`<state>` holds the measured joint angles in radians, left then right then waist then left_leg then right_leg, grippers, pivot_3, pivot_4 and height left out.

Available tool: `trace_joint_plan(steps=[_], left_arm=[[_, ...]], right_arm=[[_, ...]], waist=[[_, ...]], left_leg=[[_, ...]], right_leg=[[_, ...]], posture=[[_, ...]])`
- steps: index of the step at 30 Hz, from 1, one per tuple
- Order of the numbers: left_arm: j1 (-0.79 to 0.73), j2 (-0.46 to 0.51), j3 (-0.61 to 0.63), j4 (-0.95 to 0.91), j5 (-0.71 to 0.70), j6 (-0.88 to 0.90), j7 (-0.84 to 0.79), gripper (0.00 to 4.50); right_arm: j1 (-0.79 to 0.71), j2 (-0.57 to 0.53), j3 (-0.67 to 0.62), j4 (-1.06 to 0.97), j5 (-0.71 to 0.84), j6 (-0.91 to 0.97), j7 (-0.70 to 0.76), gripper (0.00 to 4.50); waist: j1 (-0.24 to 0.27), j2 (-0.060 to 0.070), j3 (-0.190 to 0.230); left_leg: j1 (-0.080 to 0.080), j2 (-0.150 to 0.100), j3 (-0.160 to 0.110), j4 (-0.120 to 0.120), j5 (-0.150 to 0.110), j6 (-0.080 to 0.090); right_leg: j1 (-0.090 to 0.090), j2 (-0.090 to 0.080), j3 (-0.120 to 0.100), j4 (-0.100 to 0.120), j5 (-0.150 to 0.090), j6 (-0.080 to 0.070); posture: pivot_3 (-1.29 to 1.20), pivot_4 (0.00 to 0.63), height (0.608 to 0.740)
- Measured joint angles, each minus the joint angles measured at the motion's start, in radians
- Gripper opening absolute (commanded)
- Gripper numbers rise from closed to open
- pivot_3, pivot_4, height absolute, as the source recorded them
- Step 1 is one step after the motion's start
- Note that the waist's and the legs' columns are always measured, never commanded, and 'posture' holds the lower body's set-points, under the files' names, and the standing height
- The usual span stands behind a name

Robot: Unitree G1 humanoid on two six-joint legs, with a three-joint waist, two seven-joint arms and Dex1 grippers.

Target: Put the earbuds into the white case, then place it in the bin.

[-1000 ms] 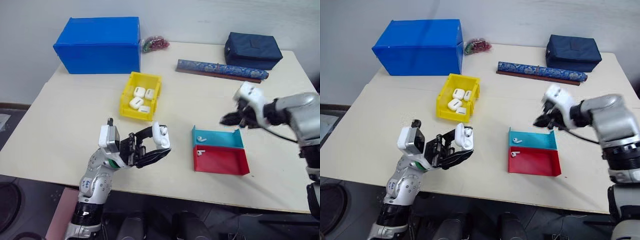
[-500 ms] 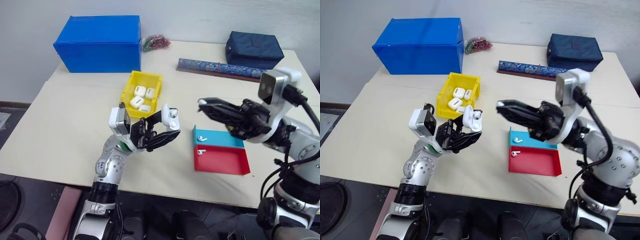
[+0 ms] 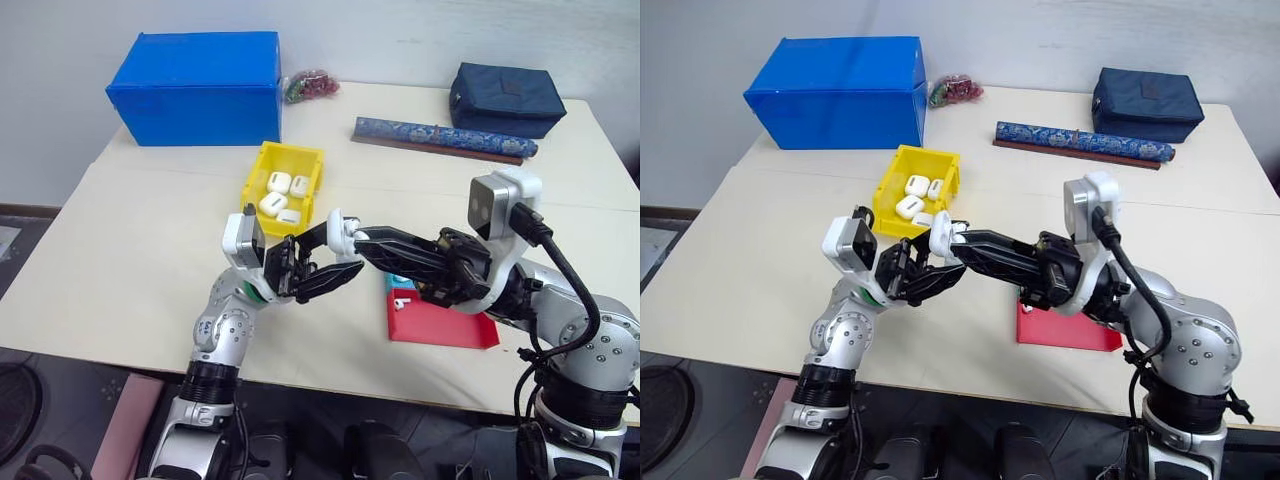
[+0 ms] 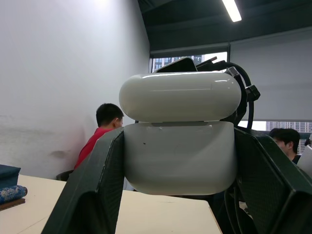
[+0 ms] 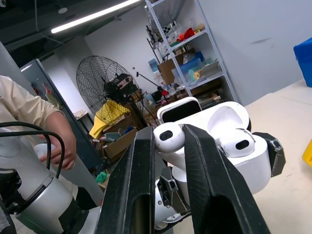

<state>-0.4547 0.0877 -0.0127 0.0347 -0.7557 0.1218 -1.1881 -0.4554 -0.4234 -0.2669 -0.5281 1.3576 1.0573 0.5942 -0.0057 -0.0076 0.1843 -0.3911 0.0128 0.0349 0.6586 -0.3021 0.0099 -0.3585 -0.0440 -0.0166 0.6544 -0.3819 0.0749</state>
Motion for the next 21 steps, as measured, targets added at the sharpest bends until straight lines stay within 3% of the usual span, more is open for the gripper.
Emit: trace_joint_plan(steps=[17, 21], left_arm=[[0.028, -0.002, 0.000, -0.015, 0.028, -0.001, 0.030, 2.80], [0.028, -0.006, 0.005, -0.016, 0.036, -0.003, 0.035, 2.80]], right_arm=[[0.010, -0.067, 0.093, 0.037, 0.057, -0.060, -0.093, 0.43], [0.009, -0.085, 0.097, 0.068, 0.064, -0.076, -0.107, 1.80]], waist=[[0.000, 0.000, 0.000], [0.001, 0.000, 0.000]], left_leg=[[0.000, 0.000, 0.000, 0.000, 0.000, 0.000], [0.000, 0.000, 0.000, 0.000, 0.000, 0.000]], right_leg=[[0.000, 0.000, 0.000, -0.001, 0.000, 0.000], [0.000, 0.000, 0.000, -0.001, 0.000, 0.000]], posture=[[0.00, 0.150, 0.740], [0.00, 0.150, 0.740]])
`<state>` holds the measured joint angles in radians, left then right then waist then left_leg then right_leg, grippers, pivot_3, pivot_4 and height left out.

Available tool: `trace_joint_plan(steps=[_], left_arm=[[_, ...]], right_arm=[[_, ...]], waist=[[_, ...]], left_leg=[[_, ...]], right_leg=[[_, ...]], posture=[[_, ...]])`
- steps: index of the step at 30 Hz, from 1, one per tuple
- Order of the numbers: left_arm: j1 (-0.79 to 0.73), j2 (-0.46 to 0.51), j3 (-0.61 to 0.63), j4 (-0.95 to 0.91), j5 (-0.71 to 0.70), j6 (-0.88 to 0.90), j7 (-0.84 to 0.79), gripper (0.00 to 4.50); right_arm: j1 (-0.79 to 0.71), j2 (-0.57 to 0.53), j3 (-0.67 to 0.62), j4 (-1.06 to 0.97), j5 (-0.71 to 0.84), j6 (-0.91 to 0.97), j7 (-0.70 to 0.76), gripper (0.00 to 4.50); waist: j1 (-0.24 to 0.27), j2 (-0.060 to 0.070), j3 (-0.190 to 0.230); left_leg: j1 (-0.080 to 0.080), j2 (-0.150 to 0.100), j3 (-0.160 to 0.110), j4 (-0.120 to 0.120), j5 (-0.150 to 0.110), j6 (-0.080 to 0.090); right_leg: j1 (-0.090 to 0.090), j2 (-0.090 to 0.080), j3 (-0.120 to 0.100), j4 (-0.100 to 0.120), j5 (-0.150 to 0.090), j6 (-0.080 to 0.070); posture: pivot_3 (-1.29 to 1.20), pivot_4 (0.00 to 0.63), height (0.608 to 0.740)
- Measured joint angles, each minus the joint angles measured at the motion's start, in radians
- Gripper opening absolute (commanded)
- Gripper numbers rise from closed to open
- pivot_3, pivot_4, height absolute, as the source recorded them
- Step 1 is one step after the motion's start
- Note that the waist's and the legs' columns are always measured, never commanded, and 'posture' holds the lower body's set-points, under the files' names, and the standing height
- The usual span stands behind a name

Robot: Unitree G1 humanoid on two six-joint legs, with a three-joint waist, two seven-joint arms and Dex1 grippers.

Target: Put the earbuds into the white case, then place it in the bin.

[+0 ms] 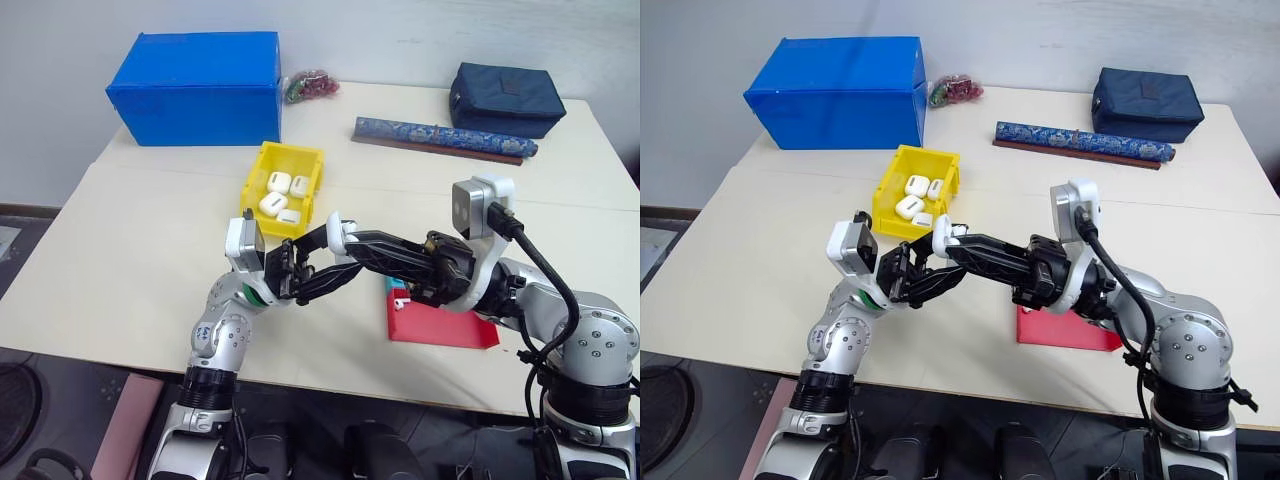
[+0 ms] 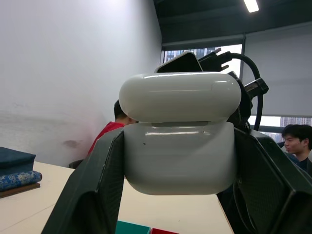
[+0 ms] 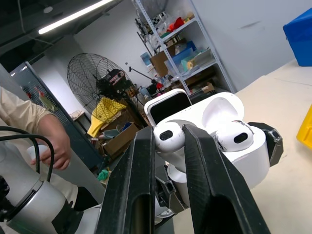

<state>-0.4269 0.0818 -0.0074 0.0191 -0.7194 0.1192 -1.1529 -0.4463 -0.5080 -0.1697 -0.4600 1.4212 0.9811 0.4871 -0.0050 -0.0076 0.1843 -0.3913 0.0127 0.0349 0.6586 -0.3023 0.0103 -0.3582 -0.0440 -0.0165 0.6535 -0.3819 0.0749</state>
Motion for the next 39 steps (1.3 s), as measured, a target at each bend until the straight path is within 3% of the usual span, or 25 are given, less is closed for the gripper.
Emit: trace_joint_plan(steps=[8, 13, 17, 21, 25, 31, 39], left_arm=[[-0.004, -0.011, 0.006, -0.024, -0.005, -0.009, -0.008, 2.80], [-0.001, 0.000, 0.011, -0.029, -0.008, -0.011, -0.016, 2.80], [0.001, 0.037, 0.016, -0.030, 0.006, -0.027, -0.035, 2.80], [-0.004, 0.100, -0.018, 0.007, 0.116, -0.096, -0.062, 2.80], [-0.052, 0.185, -0.109, 0.083, 0.326, -0.188, -0.049, 2.80], [-0.102, 0.207, -0.203, 0.096, 0.460, -0.174, 0.007, 2.80], [-0.108, 0.218, -0.242, 0.023, 0.490, -0.136, 0.039, 2.80]], right_arm=[[0.033, -0.071, -0.007, 0.003, 0.086, 0.009, 0.008, 4.47], [0.135, -0.228, -0.100, -0.003, 0.211, 0.038, 0.053, 4.47], [0.261, -0.321, -0.218, -0.015, 0.159, 0.023, 0.128, 4.47], [0.326, -0.352, -0.241, -0.027, -0.052, -0.076, 0.239, 3.58], [0.300, -0.357, -0.237, -0.046, -0.228, -0.205, 0.337, 2.16], [0.180, -0.385, -0.098, -0.135, -0.361, -0.254, 0.369, 0.12], [0.026, -0.343, 0.157, -0.167, -0.556, -0.255, 0.312, 0.05]], waist=[[0.003, 0.000, 0.000], [0.004, -0.001, 0.000], [0.005, -0.001, 0.000], [0.002, -0.001, 0.000], [0.004, -0.001, 0.001], [0.003, -0.001, 0.001], [0.002, -0.001, 0.001]], left_leg=[[-0.001, 0.000, 0.000, 0.000, 0.000, 0.000], [-0.002, 0.000, 0.000, 0.000, -0.001, 0.002], [-0.001, 0.000, 0.000, 0.000, -0.001, 0.002], [0.000, 0.000, 0.002, 0.000, 0.000, 0.002], [0.000, 0.000, 0.002, 0.000, 0.000, 0.002], [0.000, 0.000, 0.001, -0.001, 0.001, 0.002], [0.000, 0.000, 0.001, -0.001, 0.001, 0.001]], right_leg=[[0.000, 0.000, 0.000, -0.001, 0.000, 0.000], [0.001, 0.000, -0.001, -0.007, 0.000, 0.000], [0.002, 0.001, -0.001, -0.009, 0.000, 0.000], [0.002, 0.002, 0.002, -0.008, 0.000, 0.000], [0.002, 0.001, 0.003, -0.008, 0.000, 0.000], [0.000, 0.001, 0.002, -0.008, 0.000, 0.000], [0.000, 0.000, 0.002, -0.007, 0.000, 0.000]], posture=[[0.00, 0.150, 0.740], [0.00, 0.150, 0.740], [0.00, 0.150, 0.740], [0.00, 0.150, 0.740], [0.00, 0.150, 0.740], [0.00, 0.150, 0.740], [0.00, 0.150, 0.740]])
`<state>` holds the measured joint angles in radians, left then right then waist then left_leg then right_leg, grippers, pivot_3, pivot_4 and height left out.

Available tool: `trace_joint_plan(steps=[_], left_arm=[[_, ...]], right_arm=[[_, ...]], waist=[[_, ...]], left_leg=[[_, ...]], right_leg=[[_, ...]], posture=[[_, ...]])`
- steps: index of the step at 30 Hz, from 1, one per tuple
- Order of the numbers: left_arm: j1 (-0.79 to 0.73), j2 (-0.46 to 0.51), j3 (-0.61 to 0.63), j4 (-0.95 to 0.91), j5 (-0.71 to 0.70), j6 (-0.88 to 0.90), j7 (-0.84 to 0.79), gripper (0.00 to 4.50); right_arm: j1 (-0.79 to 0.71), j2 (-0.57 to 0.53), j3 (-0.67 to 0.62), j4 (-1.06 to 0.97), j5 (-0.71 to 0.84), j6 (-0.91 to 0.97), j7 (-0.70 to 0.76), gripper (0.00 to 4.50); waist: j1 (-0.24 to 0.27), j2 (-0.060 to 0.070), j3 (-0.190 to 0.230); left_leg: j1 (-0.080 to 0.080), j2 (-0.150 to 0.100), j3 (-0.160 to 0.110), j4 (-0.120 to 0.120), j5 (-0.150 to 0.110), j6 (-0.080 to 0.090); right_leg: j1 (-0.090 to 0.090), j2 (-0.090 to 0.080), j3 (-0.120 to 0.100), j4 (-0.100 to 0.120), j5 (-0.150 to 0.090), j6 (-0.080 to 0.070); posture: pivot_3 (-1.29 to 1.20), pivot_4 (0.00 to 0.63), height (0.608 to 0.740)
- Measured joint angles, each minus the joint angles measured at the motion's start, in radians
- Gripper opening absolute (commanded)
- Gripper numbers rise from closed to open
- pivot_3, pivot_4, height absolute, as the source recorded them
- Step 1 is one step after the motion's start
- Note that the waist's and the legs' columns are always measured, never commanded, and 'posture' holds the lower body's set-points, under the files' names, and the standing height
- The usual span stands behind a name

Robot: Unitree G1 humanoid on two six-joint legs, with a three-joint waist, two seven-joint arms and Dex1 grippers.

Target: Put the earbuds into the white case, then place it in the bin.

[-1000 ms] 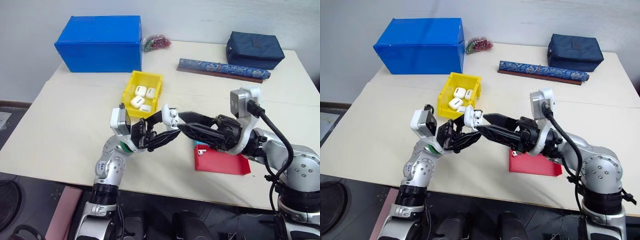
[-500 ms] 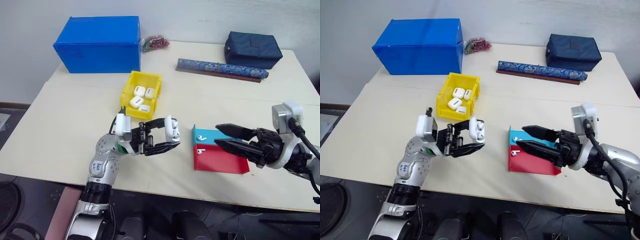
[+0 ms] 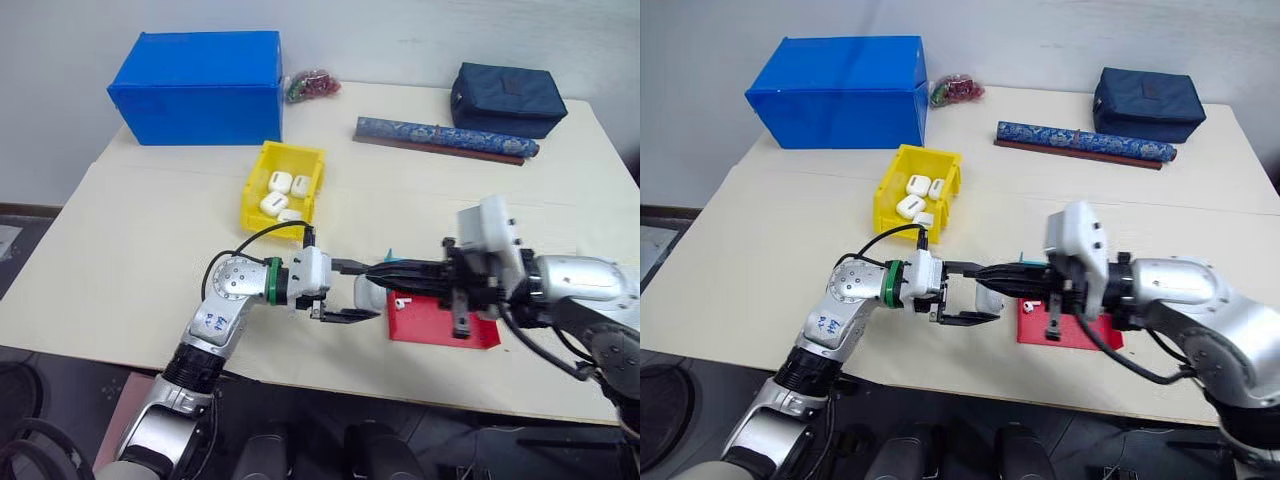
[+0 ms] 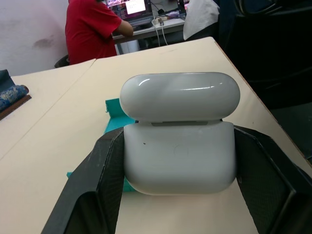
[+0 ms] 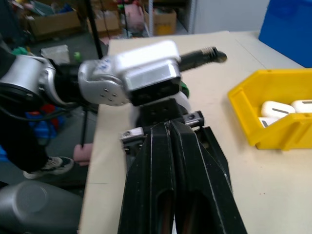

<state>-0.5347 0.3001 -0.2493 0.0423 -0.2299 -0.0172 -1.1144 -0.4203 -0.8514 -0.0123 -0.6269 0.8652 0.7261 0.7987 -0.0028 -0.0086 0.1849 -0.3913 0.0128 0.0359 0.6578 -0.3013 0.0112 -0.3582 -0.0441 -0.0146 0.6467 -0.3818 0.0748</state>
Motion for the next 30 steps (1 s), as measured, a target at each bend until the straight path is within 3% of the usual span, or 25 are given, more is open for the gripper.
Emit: trace_joint_plan(steps=[8, 13, 15, 18, 22, 25, 29, 30], left_arm=[[0.020, 0.030, 0.005, -0.019, -0.002, 0.007, 0.015, 2.80], [0.063, 0.059, 0.059, -0.066, -0.060, 0.026, 0.016, 2.80], [0.078, 0.063, 0.085, -0.090, -0.094, 0.060, 0.031, 2.80], [0.110, 0.076, 0.153, -0.115, -0.138, 0.132, 0.090, 2.80], [0.090, 0.096, 0.289, -0.096, -0.165, 0.253, 0.252, 2.80], [0.014, 0.098, 0.342, -0.044, -0.173, 0.339, 0.360, 2.80], [-0.185, 0.094, 0.385, 0.171, -0.109, 0.389, 0.542, 2.80], [-0.216, 0.095, 0.387, 0.205, -0.095, 0.390, 0.562, 2.80]], right_arm=[[0.049, -0.063, 0.042, 0.002, -0.106, 0.017, 0.024, 0.05], [0.241, -0.082, -0.094, 0.046, -0.154, -0.094, 0.102, 0.05], [0.334, -0.010, -0.205, 0.043, -0.148, -0.164, 0.104, 0.05], [0.531, 0.120, -0.387, 0.022, -0.117, -0.245, 0.088, 0.59], [0.719, 0.271, -0.554, -0.019, -0.142, -0.379, 0.052, 1.95], [0.743, 0.341, -0.591, -0.034, -0.189, -0.461, -0.014, 2.93], [0.794, 0.430, -0.574, -0.056, -0.299, -0.594, -0.061, 4.29], [0.803, 0.436, -0.559, -0.059, -0.307, -0.608, -0.061, 4.46]], waist=[[0.002, 0.000, 0.000], [0.002, 0.000, 0.000], [0.003, -0.001, 0.000], [0.006, -0.001, 0.000], [0.003, -0.001, 0.000], [-0.004, -0.001, 0.000], [0.001, -0.003, 0.000], [0.000, -0.003, 0.000]], left_leg=[[0.000, 0.000, 0.000, 0.000, 0.000, 0.000], [0.000, 0.000, 0.000, 0.000, 0.000, 0.000], [0.001, 0.000, -0.001, 0.000, 0.000, 0.000], [0.001, 0.000, -0.002, 0.000, 0.000, -0.001], [0.002, 0.000, -0.001, 0.001, 0.000, -0.001], [0.005, -0.001, 0.001, 0.001, 0.001, 0.000], [0.006, -0.001, 0.001, -0.001, 0.004, -0.004], [0.006, -0.001, 0.001, -0.001, 0.004, -0.005]], right_leg=[[0.000, -0.001, -0.001, 0.000, 0.000, 0.000], [0.001, 0.000, -0.002, 0.000, 0.000, 0.000], [0.002, 0.000, -0.002, 0.001, 0.000, 0.000], [0.002, 0.000, -0.003, 0.007, 0.000, 0.000], [0.003, 0.000, -0.001, 0.008, 0.000, 0.000], [0.003, 0.000, 0.002, 0.007, 0.000, 0.000], [0.000, 0.000, 0.002, 0.012, 0.000, 0.000], [-0.001, 0.000, 0.002, 0.012, 0.000, 0.000]], posture=[[0.00, 0.150, 0.740], [0.00, 0.150, 0.740], [0.00, 0.150, 0.740], [0.00, 0.150, 0.740], [0.00, 0.150, 0.740], [0.00, 0.150, 0.740], [0.00, 0.150, 0.740], [0.00, 0.150, 0.740]])
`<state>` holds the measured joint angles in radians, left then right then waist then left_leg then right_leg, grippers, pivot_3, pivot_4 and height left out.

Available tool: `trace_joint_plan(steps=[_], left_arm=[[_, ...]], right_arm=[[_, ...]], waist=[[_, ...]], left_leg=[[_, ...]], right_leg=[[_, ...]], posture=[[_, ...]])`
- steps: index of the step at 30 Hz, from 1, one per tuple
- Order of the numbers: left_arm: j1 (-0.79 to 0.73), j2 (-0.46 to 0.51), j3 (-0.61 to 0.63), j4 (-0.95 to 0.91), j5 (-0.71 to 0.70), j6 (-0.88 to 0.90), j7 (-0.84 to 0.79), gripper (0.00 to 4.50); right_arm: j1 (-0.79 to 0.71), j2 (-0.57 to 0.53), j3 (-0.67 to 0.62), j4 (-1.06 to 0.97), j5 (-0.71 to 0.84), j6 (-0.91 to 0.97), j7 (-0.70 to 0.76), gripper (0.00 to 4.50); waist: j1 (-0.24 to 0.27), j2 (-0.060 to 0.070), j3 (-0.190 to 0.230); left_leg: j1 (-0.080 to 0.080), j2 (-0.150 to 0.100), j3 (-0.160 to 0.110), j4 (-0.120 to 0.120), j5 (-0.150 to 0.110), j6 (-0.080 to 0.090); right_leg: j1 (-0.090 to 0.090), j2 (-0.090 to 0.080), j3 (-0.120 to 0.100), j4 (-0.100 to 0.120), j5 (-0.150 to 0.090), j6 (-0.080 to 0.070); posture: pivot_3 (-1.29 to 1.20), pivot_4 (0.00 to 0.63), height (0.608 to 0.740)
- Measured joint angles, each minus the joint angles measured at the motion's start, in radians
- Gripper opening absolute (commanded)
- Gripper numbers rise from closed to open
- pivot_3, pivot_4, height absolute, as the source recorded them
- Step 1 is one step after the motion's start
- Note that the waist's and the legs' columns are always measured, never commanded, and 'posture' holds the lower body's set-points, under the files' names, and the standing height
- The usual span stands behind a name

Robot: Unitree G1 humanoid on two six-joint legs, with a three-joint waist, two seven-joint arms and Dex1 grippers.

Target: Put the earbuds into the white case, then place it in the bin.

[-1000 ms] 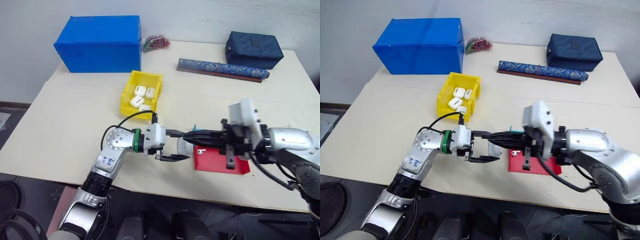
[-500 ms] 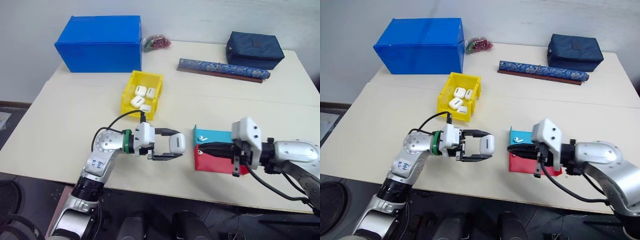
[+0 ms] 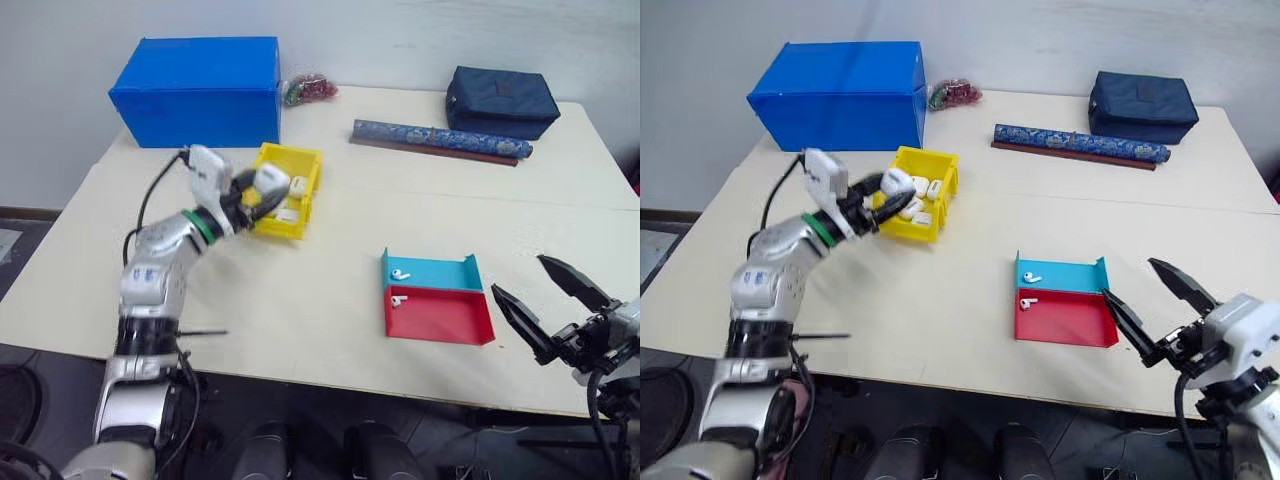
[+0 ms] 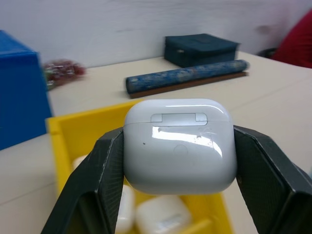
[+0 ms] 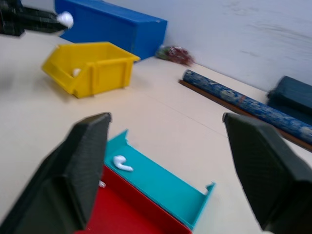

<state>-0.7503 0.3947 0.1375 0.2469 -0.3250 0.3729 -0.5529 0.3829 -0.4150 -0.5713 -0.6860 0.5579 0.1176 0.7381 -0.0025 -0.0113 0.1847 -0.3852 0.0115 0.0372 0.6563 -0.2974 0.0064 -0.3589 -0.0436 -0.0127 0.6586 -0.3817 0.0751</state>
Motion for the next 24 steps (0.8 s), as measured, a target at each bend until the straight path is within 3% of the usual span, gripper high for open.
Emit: trace_joint_plan(steps=[7, 12, 13, 15, 18, 24], left_arm=[[-0.214, -0.058, -0.062, 0.457, 0.119, -0.152, 0.025, 2.80], [-0.283, -0.067, -0.076, 0.605, 0.155, -0.241, 0.006, 4.35], [-0.284, -0.064, -0.077, 0.602, 0.159, -0.249, 0.005, 4.44], [-0.275, -0.048, -0.078, 0.570, 0.169, -0.257, -0.010, 4.44], [-0.165, 0.011, -0.075, 0.370, 0.149, -0.250, -0.082, 4.44], [0.314, 0.229, 0.002, -0.130, 0.058, -0.213, -0.260, 4.44]], right_arm=[[0.027, -0.003, 0.057, -0.003, 0.013, -0.054, 0.036, 4.46], [0.020, -0.016, 0.082, 0.051, -0.009, -0.090, 0.056, 4.50], [0.018, -0.019, 0.086, 0.061, -0.010, -0.097, 0.059, 4.50], [0.014, -0.030, 0.089, 0.084, -0.011, -0.107, 0.069, 4.50], [-0.004, -0.068, 0.084, 0.153, -0.017, -0.135, 0.102, 4.50], [-0.054, -0.202, 0.050, 0.349, -0.021, -0.188, 0.238, 4.50]], waist=[[0.003, -0.002, 0.001], [0.001, -0.003, 0.002], [0.001, -0.003, 0.002], [0.000, -0.003, 0.002], [-0.006, -0.003, 0.002], [-0.025, -0.003, 0.002]], left_leg=[[-0.001, 0.000, 0.001, -0.001, 0.000, 0.000], [-0.001, 0.000, 0.001, -0.002, 0.001, -0.001], [-0.001, 0.000, 0.001, -0.002, 0.001, -0.001], [-0.001, 0.000, 0.001, -0.002, 0.001, -0.001], [0.000, 0.000, 0.003, -0.003, 0.001, -0.002], [0.004, 0.001, 0.002, -0.006, 0.001, -0.002]], right_leg=[[-0.001, 0.000, 0.000, 0.000, 0.000, 0.000], [-0.003, 0.000, 0.000, 0.001, 0.000, 0.000], [-0.003, 0.000, 0.000, 0.001, 0.000, 0.000], [-0.003, 0.000, 0.000, 0.001, 0.000, 0.000], [-0.003, 0.000, 0.001, 0.002, 0.000, 0.000], [0.000, 0.000, 0.002, 0.000, 0.000, 0.000]], posture=[[0.00, 0.150, 0.740], [0.00, 0.150, 0.740], [0.00, 0.150, 0.740], [0.00, 0.150, 0.740], [0.00, 0.150, 0.740], [0.00, 0.150, 0.740]])
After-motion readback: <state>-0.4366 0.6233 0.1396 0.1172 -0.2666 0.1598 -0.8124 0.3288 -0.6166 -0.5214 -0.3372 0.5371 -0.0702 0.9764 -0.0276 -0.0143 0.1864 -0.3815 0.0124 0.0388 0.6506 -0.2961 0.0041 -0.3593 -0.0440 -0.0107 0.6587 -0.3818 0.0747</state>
